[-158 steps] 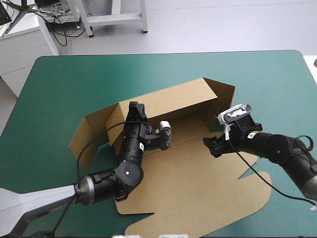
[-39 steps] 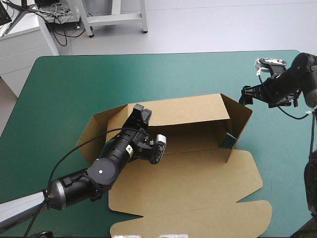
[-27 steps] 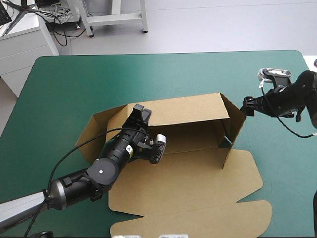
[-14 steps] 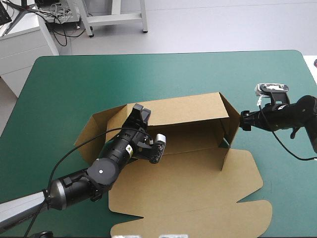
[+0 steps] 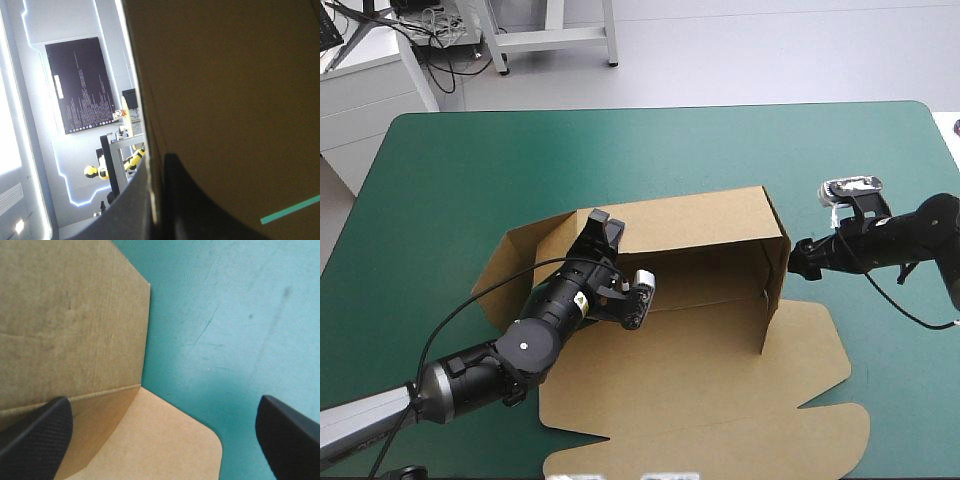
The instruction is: Fold the box
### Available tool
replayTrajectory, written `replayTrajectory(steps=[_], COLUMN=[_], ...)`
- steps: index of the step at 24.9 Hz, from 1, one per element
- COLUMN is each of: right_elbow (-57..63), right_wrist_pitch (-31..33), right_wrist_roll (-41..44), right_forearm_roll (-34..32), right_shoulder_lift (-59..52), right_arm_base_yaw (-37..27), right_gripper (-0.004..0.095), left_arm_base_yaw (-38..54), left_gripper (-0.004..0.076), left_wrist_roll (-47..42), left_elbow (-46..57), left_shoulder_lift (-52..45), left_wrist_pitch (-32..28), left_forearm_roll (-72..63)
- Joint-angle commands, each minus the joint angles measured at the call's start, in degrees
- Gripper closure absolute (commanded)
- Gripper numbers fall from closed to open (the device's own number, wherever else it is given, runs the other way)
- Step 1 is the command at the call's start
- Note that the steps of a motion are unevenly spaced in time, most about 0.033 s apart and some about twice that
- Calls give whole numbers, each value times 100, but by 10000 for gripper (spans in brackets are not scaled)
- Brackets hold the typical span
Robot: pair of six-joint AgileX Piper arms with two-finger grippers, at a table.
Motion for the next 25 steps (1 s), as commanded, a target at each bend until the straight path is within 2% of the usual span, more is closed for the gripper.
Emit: replayTrajectory(steps=[1, 8, 14, 19, 25], right_elbow=[-131, -37, 770, 807, 812], right_wrist_pitch=[193, 592, 37, -453, -577], right_wrist_roll=[-53, -61, -1442, -1991, -2744], right_forearm_roll=[185, 330, 1713, 2064, 2788], right_shoulder_lift=[-202, -269, -415, -415, -370], right_arm_base_yaw=[-34, -34, -34, -34, -11], right_gripper=[8, 8, 8, 8, 8], left_arm_base_yaw=[-25, -25, -25, -25, -25], left_gripper=[734, 734, 734, 734, 734], left_wrist_roll=[97, 97, 97, 97, 97], left_elbow=[-124, -124, -124, -124, -124], left_shoulder_lift=[-95, -95, -95, -95, -95], left_wrist_pitch=[12, 12, 12, 12, 12], left_forearm_roll=[510, 510, 510, 510, 510])
